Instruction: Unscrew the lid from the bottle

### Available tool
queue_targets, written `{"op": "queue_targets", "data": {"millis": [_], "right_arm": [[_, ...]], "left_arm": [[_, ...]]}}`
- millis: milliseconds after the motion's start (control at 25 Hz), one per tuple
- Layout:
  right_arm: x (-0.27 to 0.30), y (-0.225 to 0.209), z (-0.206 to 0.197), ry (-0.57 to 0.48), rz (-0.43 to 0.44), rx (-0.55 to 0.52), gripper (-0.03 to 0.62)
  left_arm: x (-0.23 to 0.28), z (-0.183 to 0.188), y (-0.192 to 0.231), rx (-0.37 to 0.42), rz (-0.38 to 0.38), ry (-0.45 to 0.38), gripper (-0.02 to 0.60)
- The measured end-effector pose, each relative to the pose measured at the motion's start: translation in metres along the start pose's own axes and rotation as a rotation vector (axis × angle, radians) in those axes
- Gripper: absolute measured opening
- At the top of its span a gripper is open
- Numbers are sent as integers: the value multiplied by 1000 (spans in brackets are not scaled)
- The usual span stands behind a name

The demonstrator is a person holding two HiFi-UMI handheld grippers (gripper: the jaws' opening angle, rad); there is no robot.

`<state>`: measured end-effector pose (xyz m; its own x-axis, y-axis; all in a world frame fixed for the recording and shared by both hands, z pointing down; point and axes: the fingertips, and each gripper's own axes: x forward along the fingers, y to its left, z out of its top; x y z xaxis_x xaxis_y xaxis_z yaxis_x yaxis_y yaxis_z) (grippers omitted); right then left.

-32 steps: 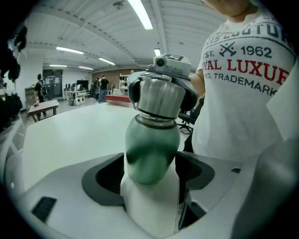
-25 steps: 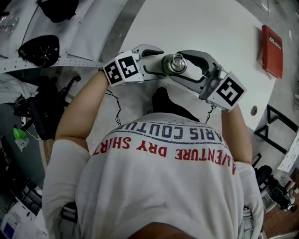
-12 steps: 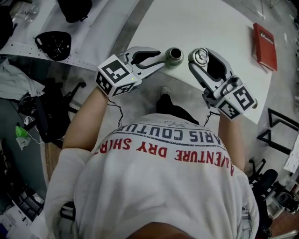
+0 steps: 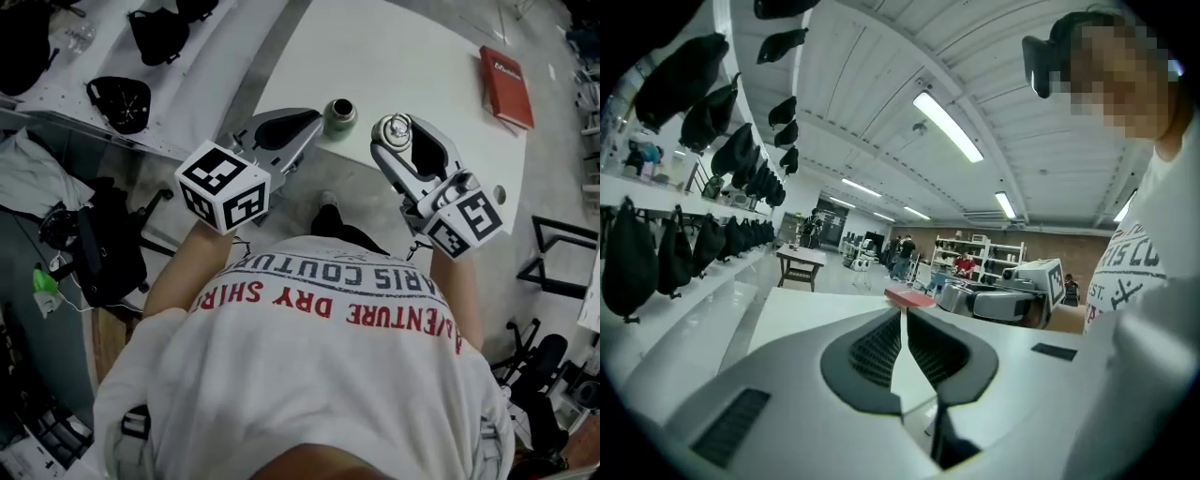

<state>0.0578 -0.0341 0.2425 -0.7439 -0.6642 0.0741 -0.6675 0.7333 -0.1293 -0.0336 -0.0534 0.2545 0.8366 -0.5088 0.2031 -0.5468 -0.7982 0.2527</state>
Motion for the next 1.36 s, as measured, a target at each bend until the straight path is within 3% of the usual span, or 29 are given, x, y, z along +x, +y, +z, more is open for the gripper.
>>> {"op": "queue_targets", "data": {"millis": [400, 1360], "right_arm": [[-18, 13, -14, -4, -71, 19, 256], [-8, 9, -27, 40, -94, 14, 256]], "left_arm": [[-9, -14, -27, 83, -1, 23, 43], [3, -33, -17, 66, -9, 65, 43]]}}
